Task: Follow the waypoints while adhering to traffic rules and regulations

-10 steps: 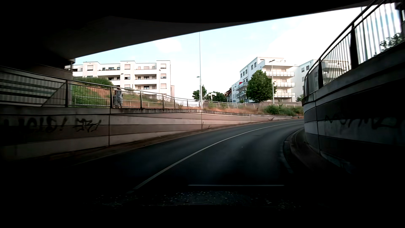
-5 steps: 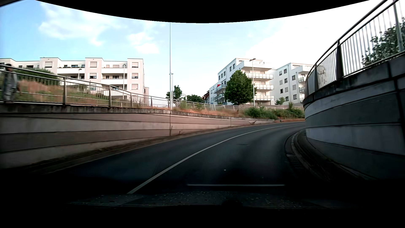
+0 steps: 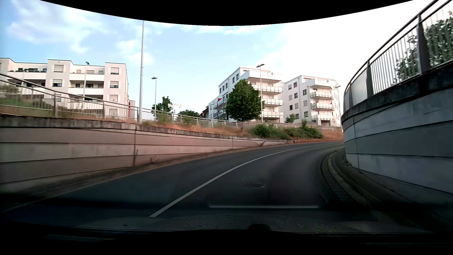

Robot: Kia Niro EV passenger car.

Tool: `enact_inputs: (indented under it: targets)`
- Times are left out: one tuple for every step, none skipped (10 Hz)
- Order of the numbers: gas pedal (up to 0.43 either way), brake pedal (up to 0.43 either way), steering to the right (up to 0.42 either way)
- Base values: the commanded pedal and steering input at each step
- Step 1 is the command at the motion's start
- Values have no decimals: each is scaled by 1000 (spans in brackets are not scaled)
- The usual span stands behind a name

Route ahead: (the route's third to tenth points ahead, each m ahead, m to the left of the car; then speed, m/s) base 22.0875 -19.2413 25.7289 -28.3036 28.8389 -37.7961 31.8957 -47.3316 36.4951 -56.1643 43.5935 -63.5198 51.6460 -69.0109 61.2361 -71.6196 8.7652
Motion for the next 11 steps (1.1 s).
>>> enact_inputs:
  targets:
    - [98,0,121]
    - [110,0,121]
    - [110,0,122]
    - [118,0,123]
    - [118,0,125]
    - [118,0,127]
    - [130,0,128]
    - [138,0,130]
    - [138,0,131]
    - [138,0,131]
    - [138,0,131]
